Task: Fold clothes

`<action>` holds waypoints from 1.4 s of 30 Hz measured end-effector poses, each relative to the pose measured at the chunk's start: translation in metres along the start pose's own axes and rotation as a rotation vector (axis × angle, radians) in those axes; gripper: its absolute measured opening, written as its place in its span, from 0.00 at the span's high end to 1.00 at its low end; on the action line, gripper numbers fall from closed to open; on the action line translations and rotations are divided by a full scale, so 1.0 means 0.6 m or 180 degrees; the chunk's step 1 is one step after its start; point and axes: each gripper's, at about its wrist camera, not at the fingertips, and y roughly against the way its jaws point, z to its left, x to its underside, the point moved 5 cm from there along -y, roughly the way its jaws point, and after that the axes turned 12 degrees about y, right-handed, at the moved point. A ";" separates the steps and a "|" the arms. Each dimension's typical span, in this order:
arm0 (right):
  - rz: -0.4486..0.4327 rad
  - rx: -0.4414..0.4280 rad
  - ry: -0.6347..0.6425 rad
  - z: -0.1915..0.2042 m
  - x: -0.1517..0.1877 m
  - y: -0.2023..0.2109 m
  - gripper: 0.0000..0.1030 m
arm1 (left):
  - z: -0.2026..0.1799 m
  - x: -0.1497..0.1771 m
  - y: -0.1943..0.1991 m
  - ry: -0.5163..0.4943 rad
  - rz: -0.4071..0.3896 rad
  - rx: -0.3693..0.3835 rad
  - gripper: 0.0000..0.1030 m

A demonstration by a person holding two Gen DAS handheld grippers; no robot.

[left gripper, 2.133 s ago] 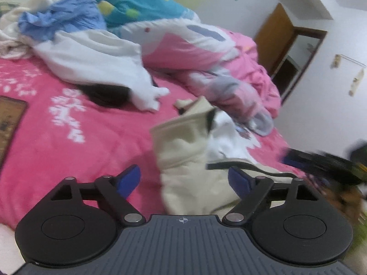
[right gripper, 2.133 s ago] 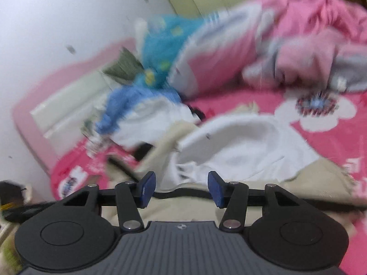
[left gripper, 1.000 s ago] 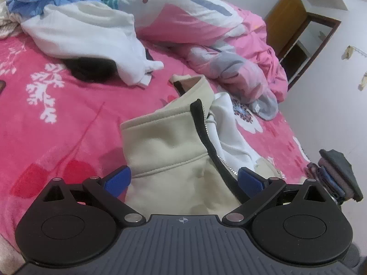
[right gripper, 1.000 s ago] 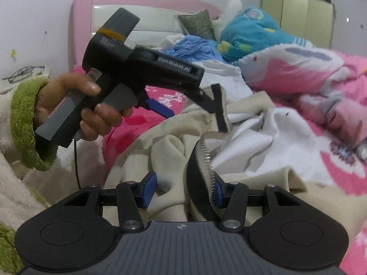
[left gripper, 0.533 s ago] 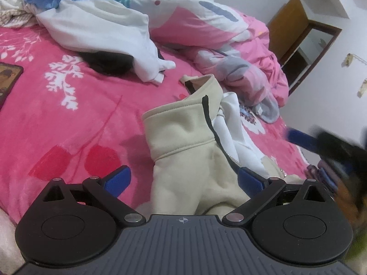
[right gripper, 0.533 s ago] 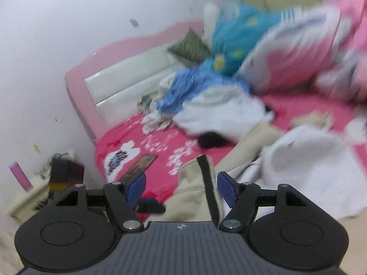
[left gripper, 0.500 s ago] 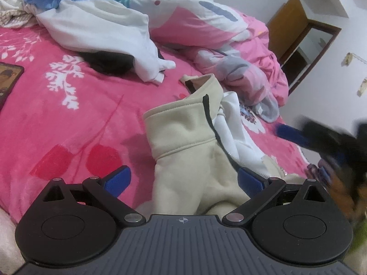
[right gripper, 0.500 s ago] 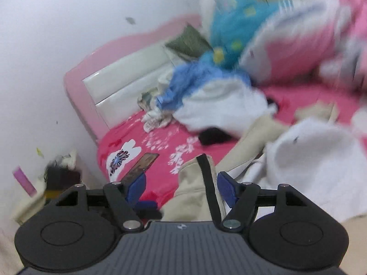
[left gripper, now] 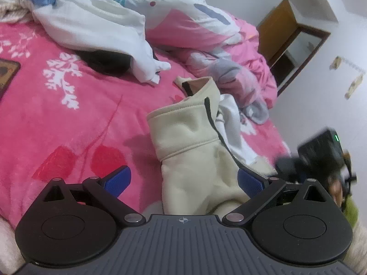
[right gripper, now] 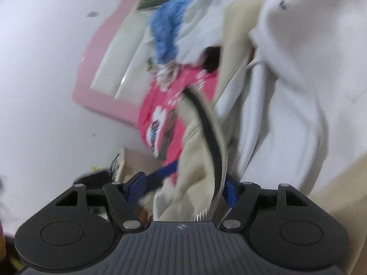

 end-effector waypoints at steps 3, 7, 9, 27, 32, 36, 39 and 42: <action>-0.0085 0.0049 0.0391 0.056 0.022 0.003 0.30 | -0.004 -0.006 0.008 0.0119 0.0041 0.0160 0.03; -0.0191 0.0468 0.1151 0.148 0.052 -0.020 0.30 | -0.016 -0.010 0.017 0.0195 0.0121 0.0287 0.02; -0.0185 0.0763 0.1684 0.198 0.072 -0.040 0.29 | -0.024 -0.010 0.019 0.0169 0.0138 0.0264 0.01; 0.0251 0.1745 0.3527 0.300 0.234 -0.170 0.23 | -0.027 0.008 -0.026 -0.0173 0.0179 -0.0392 0.24; -0.0034 0.1581 0.3102 0.309 0.215 -0.083 0.23 | -0.007 0.003 -0.031 0.0067 0.0167 -0.0356 0.51; -0.0498 0.1487 0.2573 0.303 0.143 0.016 0.23 | 0.001 0.005 -0.017 0.0056 0.0052 -0.0267 0.74; -0.0915 0.1537 0.2220 0.289 0.067 0.081 0.23 | -0.001 0.012 0.003 -0.0059 -0.0084 -0.0156 0.85; -0.1094 0.1875 0.1938 0.257 -0.024 0.108 0.23 | -0.012 0.029 0.028 -0.0222 -0.0198 0.0041 0.88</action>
